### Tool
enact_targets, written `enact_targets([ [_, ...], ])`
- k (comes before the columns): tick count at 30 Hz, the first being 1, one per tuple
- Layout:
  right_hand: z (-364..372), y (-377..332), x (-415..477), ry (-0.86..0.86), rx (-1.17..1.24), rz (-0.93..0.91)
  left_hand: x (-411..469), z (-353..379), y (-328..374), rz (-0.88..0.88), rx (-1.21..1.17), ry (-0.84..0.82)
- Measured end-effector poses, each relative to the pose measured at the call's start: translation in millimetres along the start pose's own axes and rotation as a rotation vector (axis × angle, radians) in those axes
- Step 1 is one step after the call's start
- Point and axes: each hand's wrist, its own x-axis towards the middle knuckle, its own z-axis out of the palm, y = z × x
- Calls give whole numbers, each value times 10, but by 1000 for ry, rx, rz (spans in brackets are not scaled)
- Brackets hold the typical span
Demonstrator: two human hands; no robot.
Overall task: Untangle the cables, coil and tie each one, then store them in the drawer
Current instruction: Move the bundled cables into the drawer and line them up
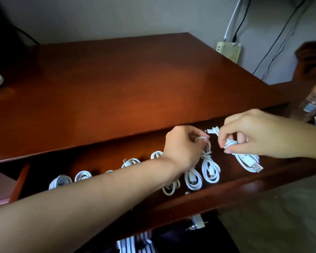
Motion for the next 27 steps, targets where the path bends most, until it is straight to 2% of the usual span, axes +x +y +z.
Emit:
enact_targets([
  [1, -15, -179, 36, -98, -78, -29, 17, 44, -26, -55, -42, 22],
  [2, 94, -455, 150, -56, -98, -13, 37, 82, -51, -103, -78, 35],
  [3, 98, -368, 198, 14, -93, -77, 56, 110, -66, -139, -101, 42],
  [4, 171, -309, 231, -43, -116, -66, 81, 132, -80, -156, -107, 48],
  [8, 241, -217, 247, -21, -172, -58, 183, 152, -77, -130, 75, 41],
  [12, 298, -210, 278, -35, -235, -61, 211, 69, -21, -185, 177, -74],
  [16, 323, -241, 327, -68, -340, -78, 149, -51, 101, -108, 426, -205],
  [21, 355, -403, 330, -147, -519, -41, 67, -237, 231, -44, 593, -315],
  [24, 199, -559, 293, -115, -509, -68, -6, -418, 355, -6, 684, -399],
  [27, -22, -830, 292, -75, -386, -111, -81, -635, 446, 32, 750, -434],
])
